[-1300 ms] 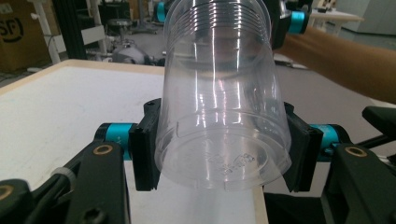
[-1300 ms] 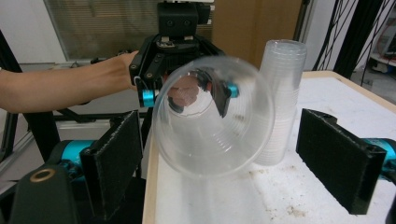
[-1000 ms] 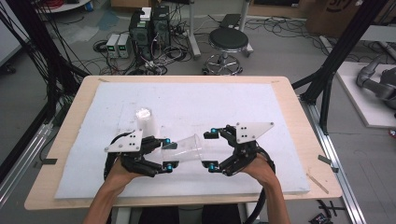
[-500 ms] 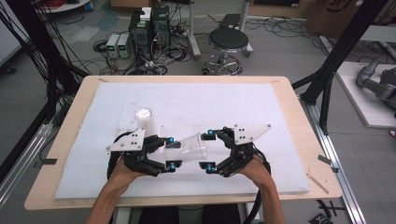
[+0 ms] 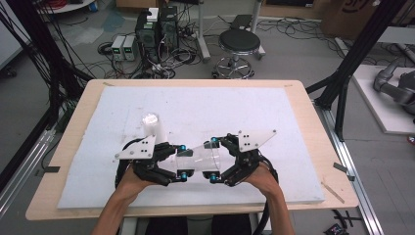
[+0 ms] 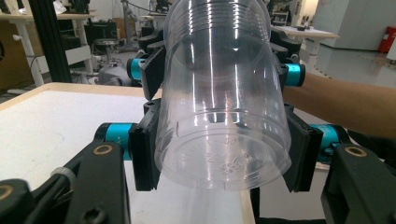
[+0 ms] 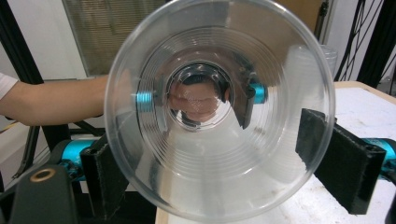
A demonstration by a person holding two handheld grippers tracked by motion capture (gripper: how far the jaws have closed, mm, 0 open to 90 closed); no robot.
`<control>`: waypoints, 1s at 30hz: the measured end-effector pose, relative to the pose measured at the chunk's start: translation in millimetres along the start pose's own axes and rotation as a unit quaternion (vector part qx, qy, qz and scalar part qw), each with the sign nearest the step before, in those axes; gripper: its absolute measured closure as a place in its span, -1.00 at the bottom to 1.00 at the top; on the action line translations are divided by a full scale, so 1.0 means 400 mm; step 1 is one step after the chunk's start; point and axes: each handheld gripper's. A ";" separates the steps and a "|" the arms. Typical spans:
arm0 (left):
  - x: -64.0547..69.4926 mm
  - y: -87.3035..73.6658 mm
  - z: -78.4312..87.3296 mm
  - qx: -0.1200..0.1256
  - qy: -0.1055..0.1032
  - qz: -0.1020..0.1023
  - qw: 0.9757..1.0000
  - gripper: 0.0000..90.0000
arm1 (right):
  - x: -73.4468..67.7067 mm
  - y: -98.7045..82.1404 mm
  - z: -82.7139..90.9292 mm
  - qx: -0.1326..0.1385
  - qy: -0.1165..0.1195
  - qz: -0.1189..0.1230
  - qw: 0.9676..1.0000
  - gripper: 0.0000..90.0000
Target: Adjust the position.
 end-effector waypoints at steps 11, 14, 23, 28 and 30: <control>0.000 -0.005 -0.009 -0.002 -0.007 0.000 1.000 -0.08 | -0.003 0.002 -0.010 0.007 0.015 0.012 1.000 -0.42; 0.001 -0.006 -0.010 -0.004 -0.010 0.000 1.000 -0.08 | -0.005 0.003 -0.009 0.011 0.019 0.018 1.000 -0.36; 0.001 -0.007 -0.012 -0.011 -0.010 0.000 1.000 -0.08 | -0.007 0.001 -0.005 0.010 0.020 0.022 1.000 -0.29; 0.002 -0.003 -0.017 -0.018 0.006 0.025 1.000 -0.95 | -0.006 -0.001 -0.004 0.010 0.017 0.021 1.000 -0.29; 0.005 -0.002 -0.015 -0.020 0.010 0.020 1.000 -0.95 | -0.005 -0.002 -0.002 0.009 0.015 0.020 1.000 -0.29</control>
Point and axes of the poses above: each handheld gripper's, and its own axes: z roughly backward along the jaws, y roughly out of its top, x roughly to its right, and after that the axes turned 9 degrees about -y, right-handed
